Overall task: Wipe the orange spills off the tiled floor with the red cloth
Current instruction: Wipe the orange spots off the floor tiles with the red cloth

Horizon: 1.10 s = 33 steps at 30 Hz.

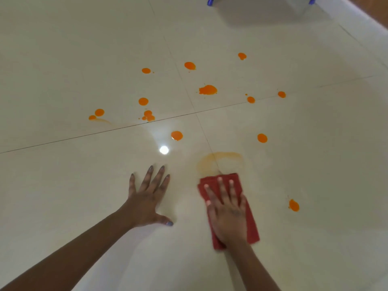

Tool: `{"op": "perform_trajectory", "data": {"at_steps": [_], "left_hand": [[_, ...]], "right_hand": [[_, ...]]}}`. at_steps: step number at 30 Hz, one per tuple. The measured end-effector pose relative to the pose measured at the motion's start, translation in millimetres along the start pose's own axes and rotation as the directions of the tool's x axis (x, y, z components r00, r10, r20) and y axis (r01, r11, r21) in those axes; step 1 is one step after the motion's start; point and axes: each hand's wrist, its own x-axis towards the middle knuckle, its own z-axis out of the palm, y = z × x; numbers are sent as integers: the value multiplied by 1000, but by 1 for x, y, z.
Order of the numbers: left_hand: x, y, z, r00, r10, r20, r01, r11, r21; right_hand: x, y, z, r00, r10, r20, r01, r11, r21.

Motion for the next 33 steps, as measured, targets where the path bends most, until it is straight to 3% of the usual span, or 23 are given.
{"op": "perform_trajectory", "data": {"at_steps": [2,5,10,13,21,24,27,31,33], "left_hand": [[-1,1,-4,1000,0,11,0,1000,12],[1,7,-10,998,-23,65,17,996,91],[2,15,-30,964,-132,232,109,988,110],[0,29,-54,915,-173,364,129,982,141],[11,32,-88,949,-135,286,123,991,60],[20,24,-67,948,-139,288,132,990,43],[26,14,-48,973,-109,202,94,992,82],[31,14,-29,993,-44,110,39,998,44],[34,24,-26,998,-9,70,9,1000,-14]], "right_hand": [[28,31,-7,992,123,-21,-123,992,-19],[93,32,-16,969,227,98,-227,974,-12],[71,-15,-9,995,-72,69,69,997,38],[48,-11,-12,993,-86,77,78,992,95],[56,-8,-6,991,-82,101,72,993,99],[75,-2,-5,995,70,72,-76,994,81],[135,12,-11,972,234,32,-236,968,81],[170,-9,-11,993,111,32,-112,993,45],[132,-19,-7,998,-59,-14,59,998,15]]}}
